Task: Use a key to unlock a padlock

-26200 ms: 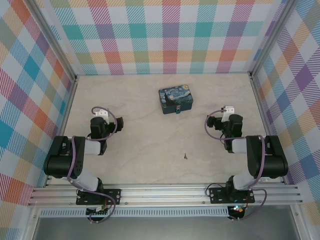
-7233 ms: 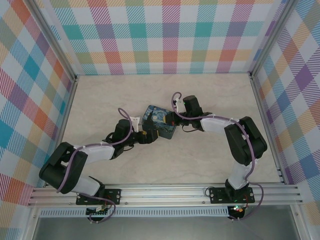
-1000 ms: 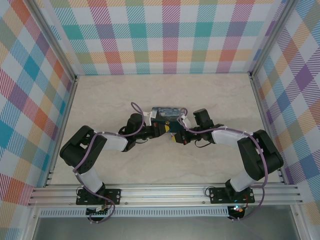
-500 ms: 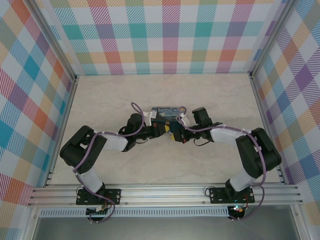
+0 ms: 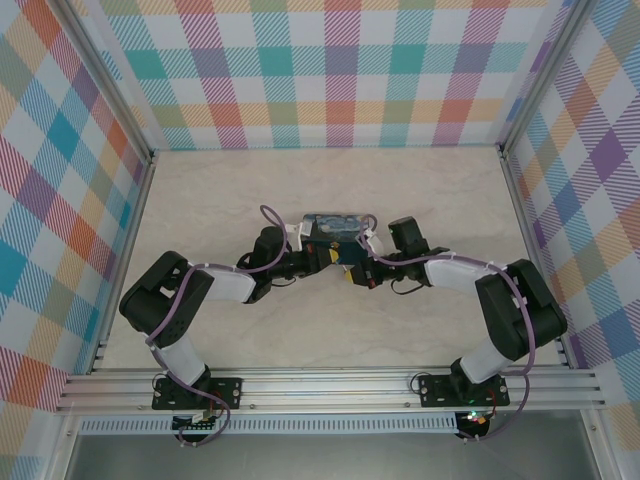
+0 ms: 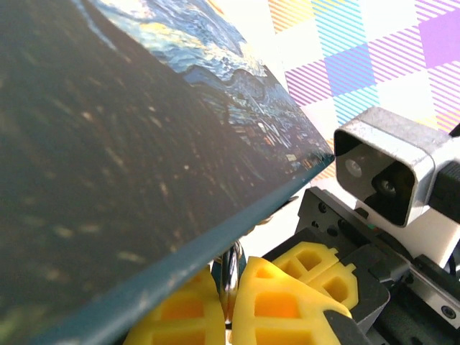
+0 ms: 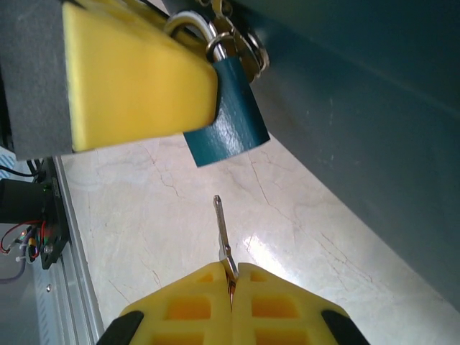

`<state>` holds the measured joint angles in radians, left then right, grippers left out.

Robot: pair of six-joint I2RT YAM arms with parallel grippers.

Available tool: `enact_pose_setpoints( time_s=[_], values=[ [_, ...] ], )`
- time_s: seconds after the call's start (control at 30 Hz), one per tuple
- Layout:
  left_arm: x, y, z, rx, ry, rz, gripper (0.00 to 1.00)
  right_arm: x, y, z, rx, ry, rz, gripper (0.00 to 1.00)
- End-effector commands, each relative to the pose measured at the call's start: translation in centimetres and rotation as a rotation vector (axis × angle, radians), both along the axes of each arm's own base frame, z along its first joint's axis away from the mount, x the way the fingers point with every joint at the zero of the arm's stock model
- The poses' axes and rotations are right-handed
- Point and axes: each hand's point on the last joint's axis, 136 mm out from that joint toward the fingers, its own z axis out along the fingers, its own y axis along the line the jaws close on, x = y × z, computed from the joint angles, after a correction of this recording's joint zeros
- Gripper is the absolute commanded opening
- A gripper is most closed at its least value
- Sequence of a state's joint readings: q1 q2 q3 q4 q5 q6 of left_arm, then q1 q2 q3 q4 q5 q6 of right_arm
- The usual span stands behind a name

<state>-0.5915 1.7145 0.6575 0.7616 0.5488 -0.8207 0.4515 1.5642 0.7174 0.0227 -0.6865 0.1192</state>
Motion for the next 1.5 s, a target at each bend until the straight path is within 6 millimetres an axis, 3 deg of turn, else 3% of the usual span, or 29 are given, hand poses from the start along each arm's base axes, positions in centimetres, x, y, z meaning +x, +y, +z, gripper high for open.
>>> enact_pose_setpoints(
  time_s=[0.0, 0.67, 1.47],
  values=[
    [0.6, -0.9, 3.7, -0.099, -0.056, 0.004, 0.00, -0.7, 0.1, 0.1, 0.033, 0.031, 0.014, 0.05],
    [0.2, -1.5, 3.5, -0.125, -0.035, -0.033, 0.00, 1.1, 0.8, 0.4, 0.030, 0.051, -0.002, 0.05],
    [-0.2, -1.4, 4.0, -0.131, -0.056, -0.046, 0.00, 1.2, 0.8, -0.9, -0.013, 0.101, 0.006, 0.05]
  ],
)
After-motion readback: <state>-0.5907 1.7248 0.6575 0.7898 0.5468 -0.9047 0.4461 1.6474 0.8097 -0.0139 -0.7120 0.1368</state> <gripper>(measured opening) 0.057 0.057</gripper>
